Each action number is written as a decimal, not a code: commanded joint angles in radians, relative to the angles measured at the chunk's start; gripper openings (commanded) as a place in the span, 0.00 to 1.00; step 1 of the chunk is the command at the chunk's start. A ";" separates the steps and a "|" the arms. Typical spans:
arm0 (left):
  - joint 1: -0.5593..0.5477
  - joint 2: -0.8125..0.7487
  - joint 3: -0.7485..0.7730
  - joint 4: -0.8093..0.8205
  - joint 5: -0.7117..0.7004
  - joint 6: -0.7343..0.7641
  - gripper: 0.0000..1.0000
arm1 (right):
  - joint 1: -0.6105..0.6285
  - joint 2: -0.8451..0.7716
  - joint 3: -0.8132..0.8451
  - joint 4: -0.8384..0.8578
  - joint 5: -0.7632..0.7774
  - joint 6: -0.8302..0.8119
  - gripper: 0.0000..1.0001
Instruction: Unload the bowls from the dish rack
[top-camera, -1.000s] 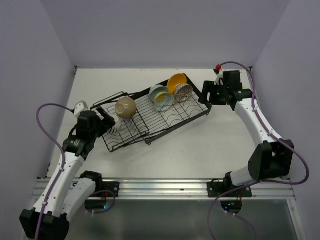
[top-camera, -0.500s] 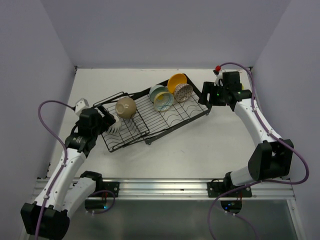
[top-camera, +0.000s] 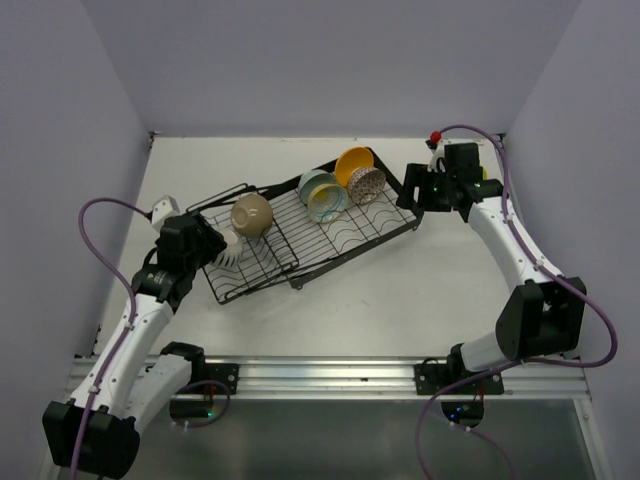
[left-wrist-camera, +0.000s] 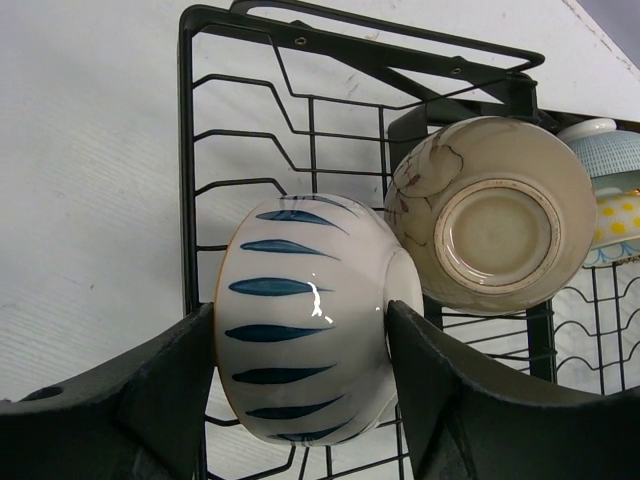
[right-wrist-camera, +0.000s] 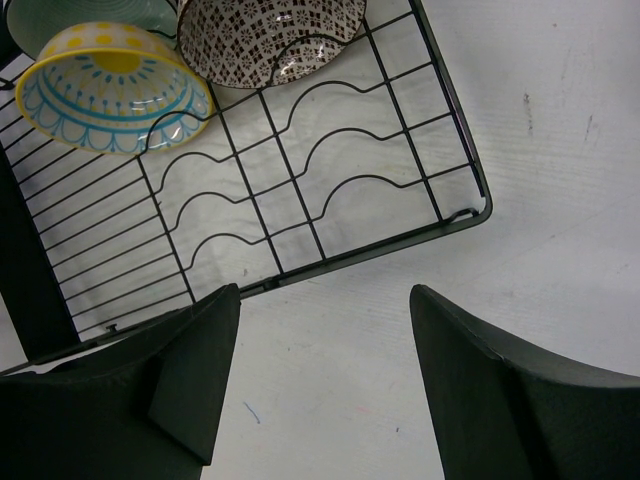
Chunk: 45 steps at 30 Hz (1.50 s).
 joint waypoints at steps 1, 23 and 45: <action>0.009 0.001 -0.010 0.059 -0.006 0.009 0.66 | 0.005 0.005 0.000 0.030 -0.015 0.013 0.73; 0.009 -0.062 0.033 0.039 0.030 0.018 0.34 | 0.005 0.005 0.000 0.030 -0.015 0.013 0.72; 0.009 -0.143 0.083 0.001 0.140 0.021 0.24 | 0.006 -0.019 0.000 0.038 -0.064 0.018 0.72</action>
